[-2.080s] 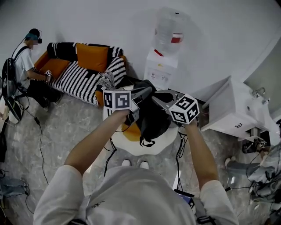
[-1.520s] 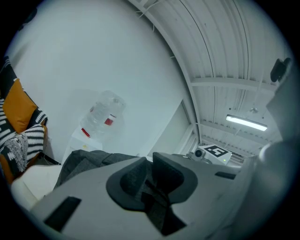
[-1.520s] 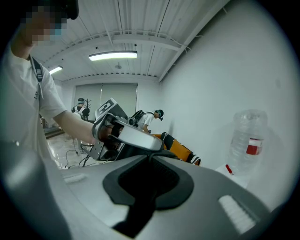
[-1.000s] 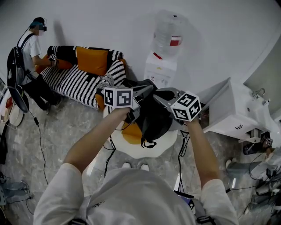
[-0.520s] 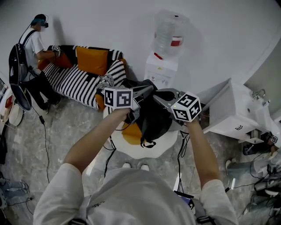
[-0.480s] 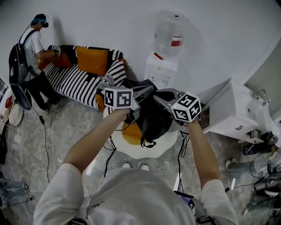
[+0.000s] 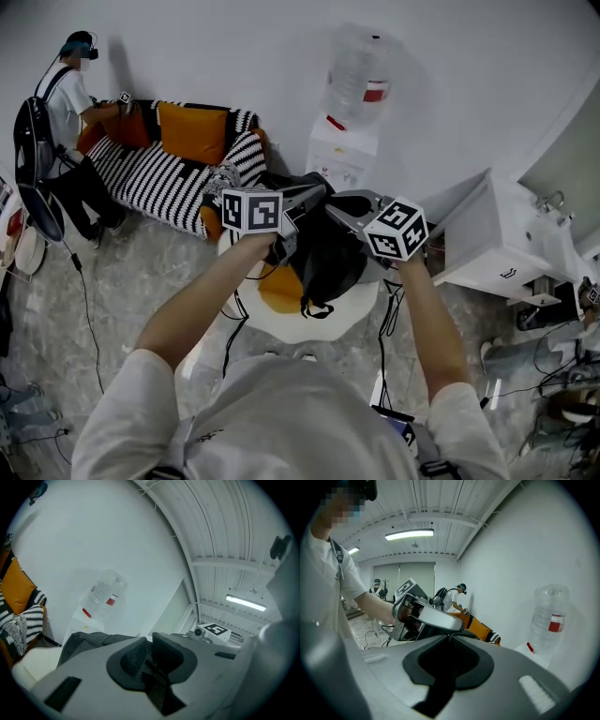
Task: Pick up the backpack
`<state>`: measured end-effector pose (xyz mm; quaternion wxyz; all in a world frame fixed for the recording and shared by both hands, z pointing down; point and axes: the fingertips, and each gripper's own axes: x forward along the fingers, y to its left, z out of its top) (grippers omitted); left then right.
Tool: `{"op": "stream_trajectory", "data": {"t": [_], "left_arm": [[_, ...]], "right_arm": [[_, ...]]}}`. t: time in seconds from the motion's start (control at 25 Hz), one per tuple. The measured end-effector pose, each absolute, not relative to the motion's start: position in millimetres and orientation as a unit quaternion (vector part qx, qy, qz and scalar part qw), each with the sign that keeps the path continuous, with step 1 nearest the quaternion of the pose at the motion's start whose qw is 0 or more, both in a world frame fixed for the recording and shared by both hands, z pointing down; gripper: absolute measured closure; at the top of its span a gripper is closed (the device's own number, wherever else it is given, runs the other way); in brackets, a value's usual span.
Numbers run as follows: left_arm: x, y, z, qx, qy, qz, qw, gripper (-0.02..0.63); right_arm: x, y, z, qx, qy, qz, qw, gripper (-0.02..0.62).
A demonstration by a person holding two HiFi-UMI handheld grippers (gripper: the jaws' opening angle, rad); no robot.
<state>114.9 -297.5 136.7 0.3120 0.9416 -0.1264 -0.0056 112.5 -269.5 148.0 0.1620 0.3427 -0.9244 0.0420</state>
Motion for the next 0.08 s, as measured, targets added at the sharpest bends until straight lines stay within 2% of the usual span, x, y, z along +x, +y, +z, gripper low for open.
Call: {"op": "stream_trajectory", "data": {"t": [0.08], "left_arm": [[110.6,-290.7,132.8,0.943,-0.125,-0.006,0.308,0.58]], "right_arm": [[108.1,-262.6,144.5,0.343,-0.925,0.04,0.16,0.561]]}}
